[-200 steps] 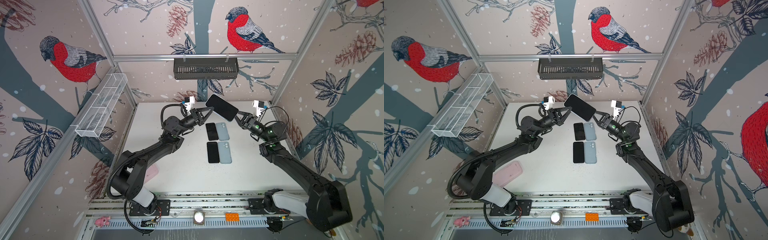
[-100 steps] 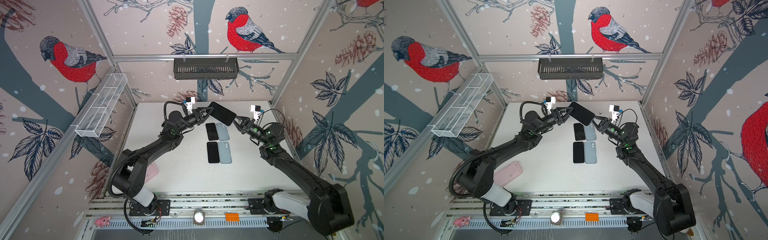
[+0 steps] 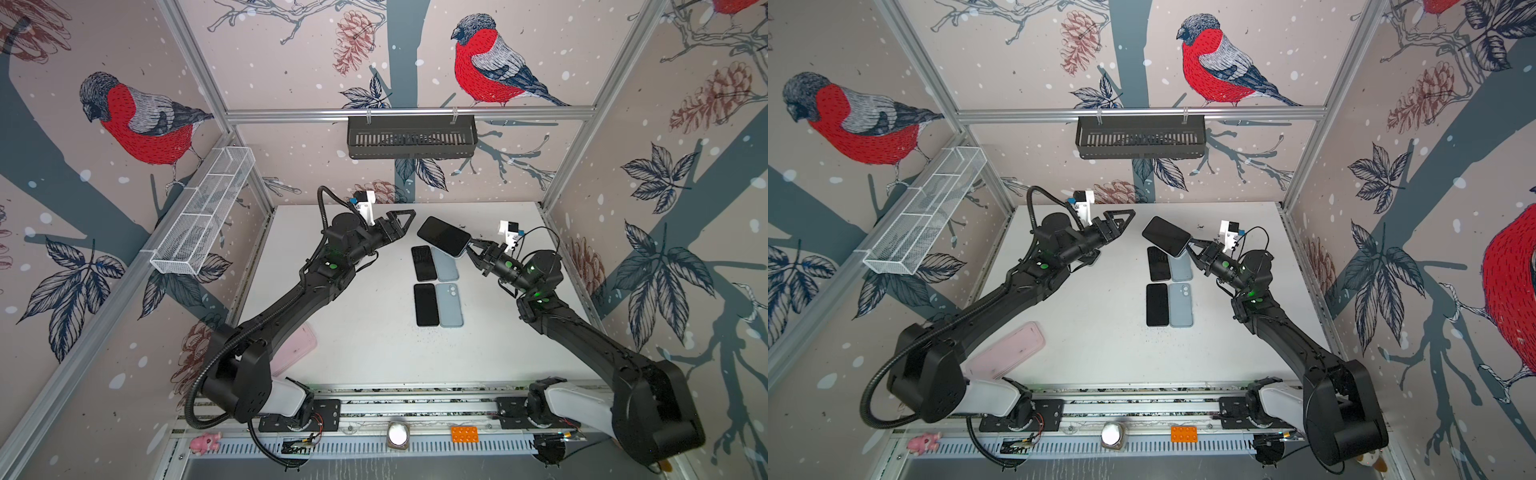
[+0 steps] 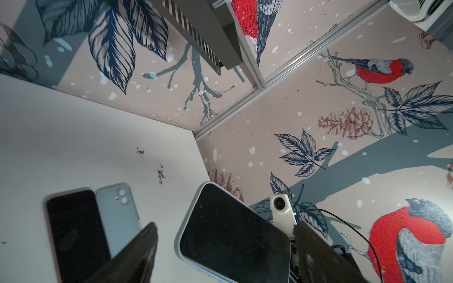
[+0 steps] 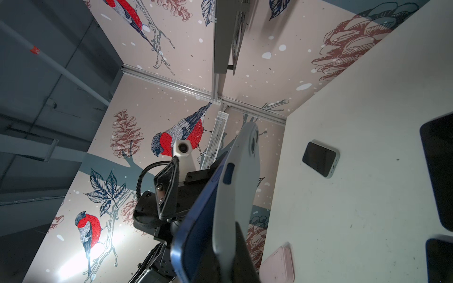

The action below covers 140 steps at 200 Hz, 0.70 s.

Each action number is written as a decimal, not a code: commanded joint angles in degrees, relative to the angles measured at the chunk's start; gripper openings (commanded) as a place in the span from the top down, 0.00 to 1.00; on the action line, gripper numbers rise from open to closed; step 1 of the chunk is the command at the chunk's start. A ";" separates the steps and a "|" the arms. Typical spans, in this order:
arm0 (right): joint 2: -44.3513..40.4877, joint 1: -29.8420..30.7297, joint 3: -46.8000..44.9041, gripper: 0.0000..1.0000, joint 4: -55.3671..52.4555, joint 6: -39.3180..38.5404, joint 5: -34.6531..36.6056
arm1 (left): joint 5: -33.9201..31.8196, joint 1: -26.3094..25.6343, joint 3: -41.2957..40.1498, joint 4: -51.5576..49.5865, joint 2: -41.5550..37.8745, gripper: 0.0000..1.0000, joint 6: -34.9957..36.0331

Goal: Take the phone out of the phone case
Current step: Remove the phone case from the phone.

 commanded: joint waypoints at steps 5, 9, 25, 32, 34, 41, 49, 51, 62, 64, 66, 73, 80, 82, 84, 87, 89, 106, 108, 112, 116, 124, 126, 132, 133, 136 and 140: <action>0.56 0.00 -0.49 1.00 3.16 0.75 1.43 | -7.06 -4.89 6.14 -10.62 -1.64 0.12 20.28; 0.64 0.00 -0.58 1.00 3.32 0.86 1.44 | -7.31 -6.17 7.41 -12.07 -1.59 0.12 23.11; 1.04 0.00 -0.86 1.00 3.85 1.10 1.45 | -8.18 -11.14 13.32 -19.61 -0.34 0.12 34.53; 1.12 0.04 -0.97 1.00 3.78 1.06 1.45 | -10.04 -13.33 16.12 -23.66 0.65 0.12 38.88; 1.19 0.08 -0.97 1.00 3.78 1.07 1.41 | -10.56 -14.04 16.85 -24.88 0.99 0.13 40.07; 1.26 0.09 -1.06 1.00 3.80 1.07 1.53 | -12.27 -16.11 19.88 -29.05 2.34 0.14 43.93; 1.37 0.08 -1.15 1.00 3.77 1.02 1.55 | -14.72 -18.19 23.28 -34.05 4.28 0.14 47.14; 1.41 0.09 -1.22 1.00 3.80 1.06 1.54 | -15.60 -18.75 24.20 -35.28 4.82 0.15 47.92; 1.49 0.22 -1.32 1.00 3.81 0.98 1.69 | -19.90 -21.12 28.73 -41.16 7.97 0.17 50.48; 1.48 0.25 -1.33 1.00 3.79 0.92 1.71 | -20.63 -21.39 29.47 -42.15 8.53 0.18 50.86; 1.50 0.26 -1.33 1.00 3.78 0.97 1.71 | -21.43 -21.81 30.14 -42.97 9.07 0.19 51.11; 1.60 0.35 -1.41 1.00 3.72 0.88 1.80 | -23.97 -23.04 31.99 -45.27 10.87 0.22 52.22; 1.69 0.38 -1.48 1.00 3.69 0.85 1.80 | -26.63 -24.34 33.25 -46.72 12.23 0.25 52.87; 1.70 0.43 -1.50 1.00 3.69 0.89 1.87 | -27.39 -24.61 33.52 -47.04 12.67 0.25 53.11; 1.71 0.44 -1.50 1.00 3.69 0.90 1.82 | -28.21 -24.81 33.66 -47.23 13.05 0.26 53.23; 1.65 0.44 -1.55 1.00 3.70 0.78 1.96 | -28.92 -25.24 33.96 -47.54 13.47 0.27 53.39; 1.70 0.38 -1.58 1.00 3.70 0.76 1.93 | -29.21 -25.41 34.12 -47.68 13.82 0.28 53.57; 1.80 0.51 -1.76 1.00 3.70 0.80 2.05 | -30.69 -26.72 34.34 -47.55 15.19 0.30 54.27; 1.86 0.53 -1.76 1.00 3.69 0.81 2.06 | -30.75 -26.86 34.32 -47.51 15.32 0.30 54.38; 1.86 0.53 -1.77 1.00 3.69 0.85 2.07 | -30.94 -27.00 34.17 -47.22 15.45 0.30 54.48; 1.88 0.53 -1.81 1.00 3.69 0.81 2.07 | -31.21 -27.10 33.99 -46.91 15.50 0.30 54.63; 1.89 0.60 -1.85 1.00 3.69 0.89 2.07 | -31.91 -27.13 33.62 -46.12 15.65 0.31 54.62; 1.91 0.61 -1.85 1.00 3.76 0.90 2.07 | -32.07 -27.18 33.57 -45.96 15.73 0.31 54.62; 1.89 0.62 -1.85 1.00 3.74 0.86 2.07 | -32.57 -27.19 33.53 -45.73 15.95 0.32 54.62; 1.93 0.66 -1.85 1.00 3.76 0.83 2.07 | -32.65 -27.15 33.53 -45.69 15.94 0.32 54.62; 1.89 0.70 -1.92 1.00 3.81 0.87 2.06 | -32.73 -27.19 33.45 -45.71 16.05 0.32 54.67; 1.86 0.70 -1.93 1.00 3.77 0.83 2.07 | -32.69 -27.19 33.45 -45.53 16.20 0.33 54.69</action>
